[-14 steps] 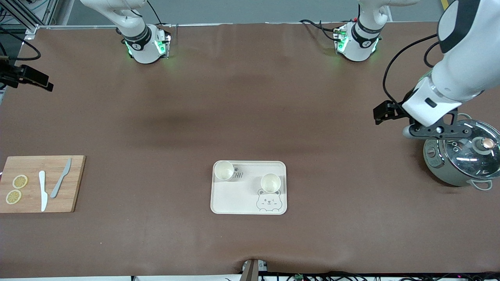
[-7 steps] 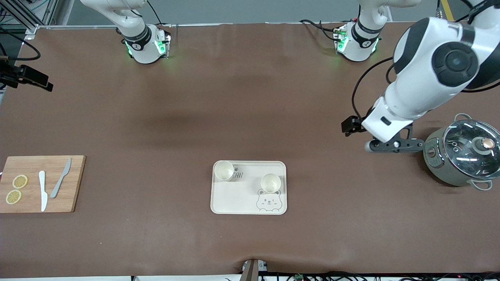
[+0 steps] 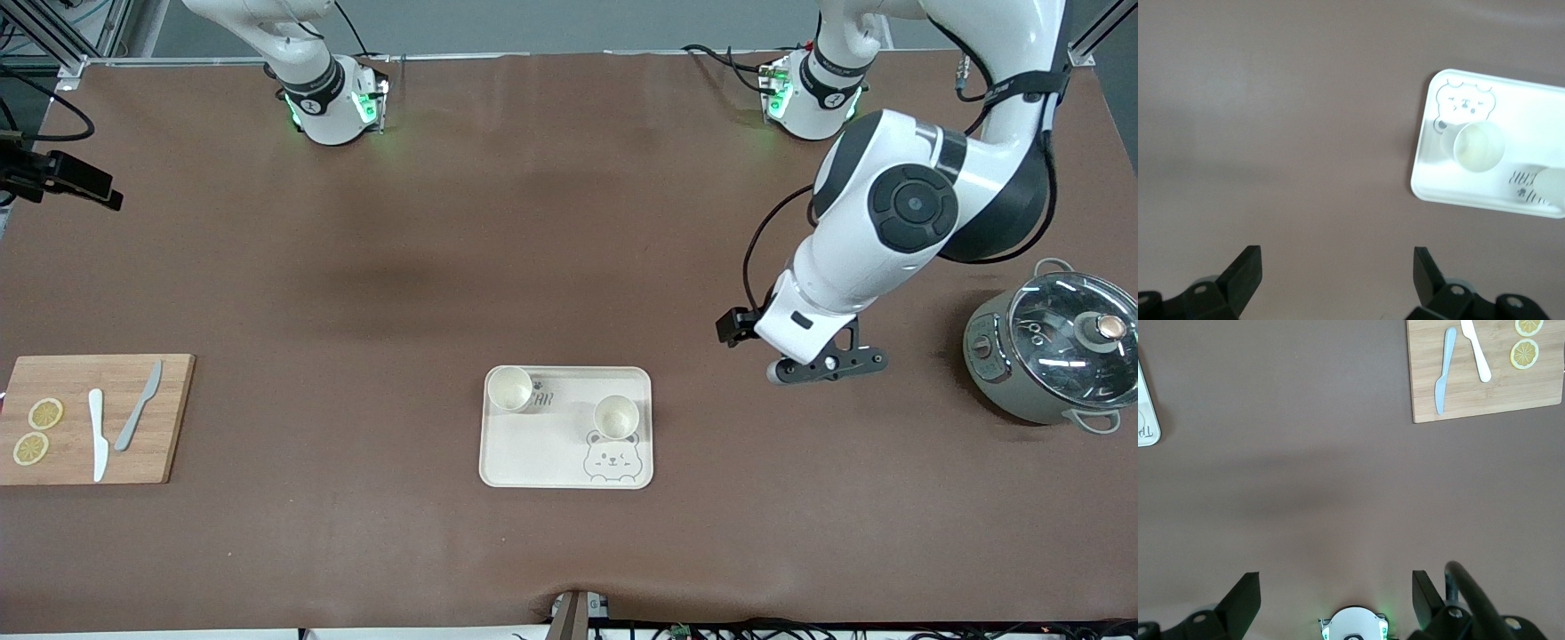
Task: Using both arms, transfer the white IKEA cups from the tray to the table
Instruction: 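Move the left gripper from the pot toward the cup on the tray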
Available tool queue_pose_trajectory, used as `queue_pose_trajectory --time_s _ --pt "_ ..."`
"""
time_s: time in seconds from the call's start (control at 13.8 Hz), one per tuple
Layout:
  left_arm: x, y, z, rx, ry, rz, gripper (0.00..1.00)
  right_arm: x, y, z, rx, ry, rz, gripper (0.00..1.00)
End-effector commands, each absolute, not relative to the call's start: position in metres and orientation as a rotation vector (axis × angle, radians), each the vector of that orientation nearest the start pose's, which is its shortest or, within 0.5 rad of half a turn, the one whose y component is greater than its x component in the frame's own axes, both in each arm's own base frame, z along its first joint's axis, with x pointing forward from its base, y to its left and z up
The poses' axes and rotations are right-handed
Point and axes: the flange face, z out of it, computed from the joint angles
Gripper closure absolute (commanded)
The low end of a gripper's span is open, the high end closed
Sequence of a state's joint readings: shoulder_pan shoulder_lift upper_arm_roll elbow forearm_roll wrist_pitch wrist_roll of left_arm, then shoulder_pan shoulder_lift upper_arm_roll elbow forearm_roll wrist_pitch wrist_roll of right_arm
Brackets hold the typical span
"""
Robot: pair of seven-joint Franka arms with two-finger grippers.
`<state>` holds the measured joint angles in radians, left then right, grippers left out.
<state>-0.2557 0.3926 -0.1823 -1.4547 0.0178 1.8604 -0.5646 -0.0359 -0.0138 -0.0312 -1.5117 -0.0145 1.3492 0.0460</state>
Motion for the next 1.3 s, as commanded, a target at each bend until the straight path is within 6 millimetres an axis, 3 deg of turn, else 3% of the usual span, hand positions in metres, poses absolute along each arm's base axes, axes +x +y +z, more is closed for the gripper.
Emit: queue_pose_trajectory --time_s 0.0,0.22,0.43,0.65,0.94,1.23 --pt "0.634 -0.289 0.442 -3.226 -0.297 -0.025 0.0 0.529 -0.04 0.641 -3.143 0.171 0.245 0.0" --pt "0.661 -0.309 0.431 -3.258 -0.361 -0.089 0.0 0.529 -0.039 0.64 -3.143 0.166 0.247 0.0" --pt "0.673 -0.33 0.396 -3.278 -0.348 -0.13 0.0 0.529 -0.038 0.639 -3.143 0.166 0.252 0.0" --pt "0.668 -0.347 0.366 -3.267 -0.307 -0.098 0.0 0.532 -0.038 0.634 -3.143 0.164 0.264 0.0" --pt "0.658 -0.369 0.343 -3.262 -0.261 -0.075 0.0 0.532 -0.039 0.634 -3.143 0.166 0.267 0.0" --pt "0.659 -0.379 0.307 -3.27 -0.245 -0.082 0.0 0.534 -0.038 0.628 -3.142 0.161 0.288 0.0"
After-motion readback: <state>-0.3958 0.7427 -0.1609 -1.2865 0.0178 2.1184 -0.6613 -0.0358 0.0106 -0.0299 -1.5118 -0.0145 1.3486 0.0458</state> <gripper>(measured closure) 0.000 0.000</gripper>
